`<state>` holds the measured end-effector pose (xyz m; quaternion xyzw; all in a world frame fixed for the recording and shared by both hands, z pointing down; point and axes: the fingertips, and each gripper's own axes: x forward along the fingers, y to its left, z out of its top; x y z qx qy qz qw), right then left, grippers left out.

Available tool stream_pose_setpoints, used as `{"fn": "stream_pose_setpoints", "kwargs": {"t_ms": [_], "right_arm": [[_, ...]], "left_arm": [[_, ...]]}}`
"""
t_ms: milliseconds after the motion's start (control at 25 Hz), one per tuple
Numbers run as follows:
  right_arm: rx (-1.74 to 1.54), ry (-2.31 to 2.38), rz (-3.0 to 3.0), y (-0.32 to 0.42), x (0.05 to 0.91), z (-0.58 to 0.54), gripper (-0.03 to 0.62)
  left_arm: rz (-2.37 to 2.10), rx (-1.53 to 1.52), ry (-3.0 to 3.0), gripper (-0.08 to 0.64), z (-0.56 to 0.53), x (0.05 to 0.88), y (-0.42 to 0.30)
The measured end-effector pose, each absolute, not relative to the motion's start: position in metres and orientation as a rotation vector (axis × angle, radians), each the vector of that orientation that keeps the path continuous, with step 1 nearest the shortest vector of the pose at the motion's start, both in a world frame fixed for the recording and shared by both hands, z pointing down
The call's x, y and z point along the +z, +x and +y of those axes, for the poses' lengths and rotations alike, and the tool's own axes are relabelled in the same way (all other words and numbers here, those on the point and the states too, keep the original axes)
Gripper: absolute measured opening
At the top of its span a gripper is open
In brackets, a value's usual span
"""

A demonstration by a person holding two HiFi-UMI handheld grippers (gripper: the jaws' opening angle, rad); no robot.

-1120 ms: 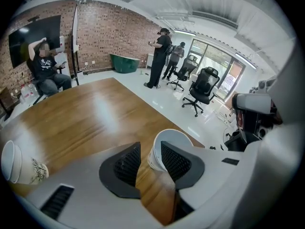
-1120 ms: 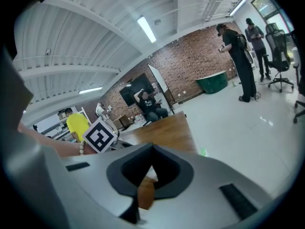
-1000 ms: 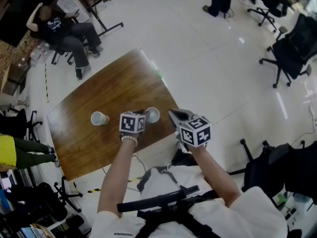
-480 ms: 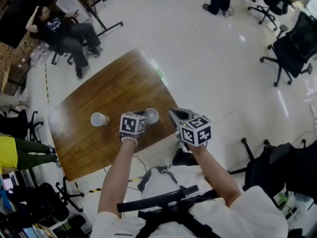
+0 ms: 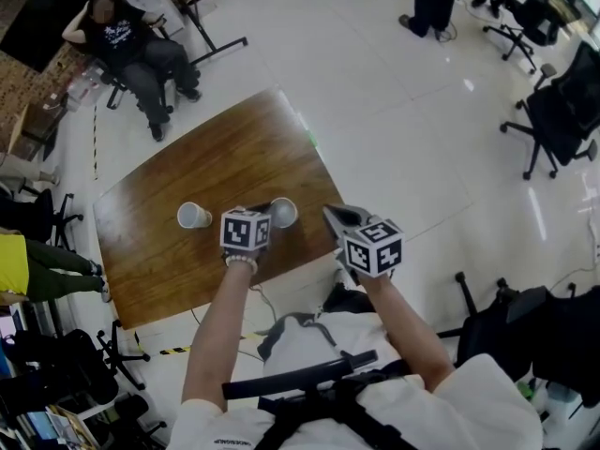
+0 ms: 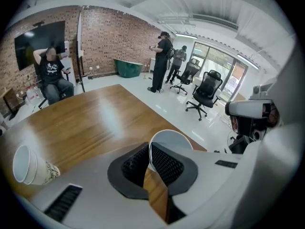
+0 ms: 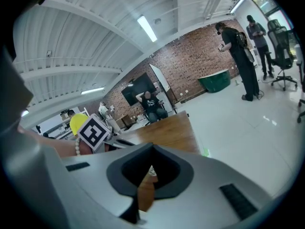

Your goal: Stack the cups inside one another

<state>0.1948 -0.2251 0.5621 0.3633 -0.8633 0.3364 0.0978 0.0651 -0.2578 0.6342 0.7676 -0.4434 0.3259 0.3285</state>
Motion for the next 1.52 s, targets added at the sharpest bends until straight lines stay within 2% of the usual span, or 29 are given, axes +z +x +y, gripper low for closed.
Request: {"fn": "stream_pose_setpoints", "kwargs": {"t_ms": [320, 880, 1520], "right_arm": [[0.951, 0.906, -2.595, 0.17, 0.556, -0.212, 0.003], [0.895, 0.616, -2.644, 0.066, 0.559, -0.197, 0.003], [0.866, 0.603, -2.645, 0.011, 0.554, -0.214, 0.003]], "left_arm": [[-1.38, 0.687, 1.93, 0.014, -0.252, 0.587, 0.016], [-1.636, 0.536, 1.736, 0.014, -0.235, 0.525, -0.156], [-1.639, 0.547, 1.675, 0.014, -0.245, 0.537, -0.229]]}}
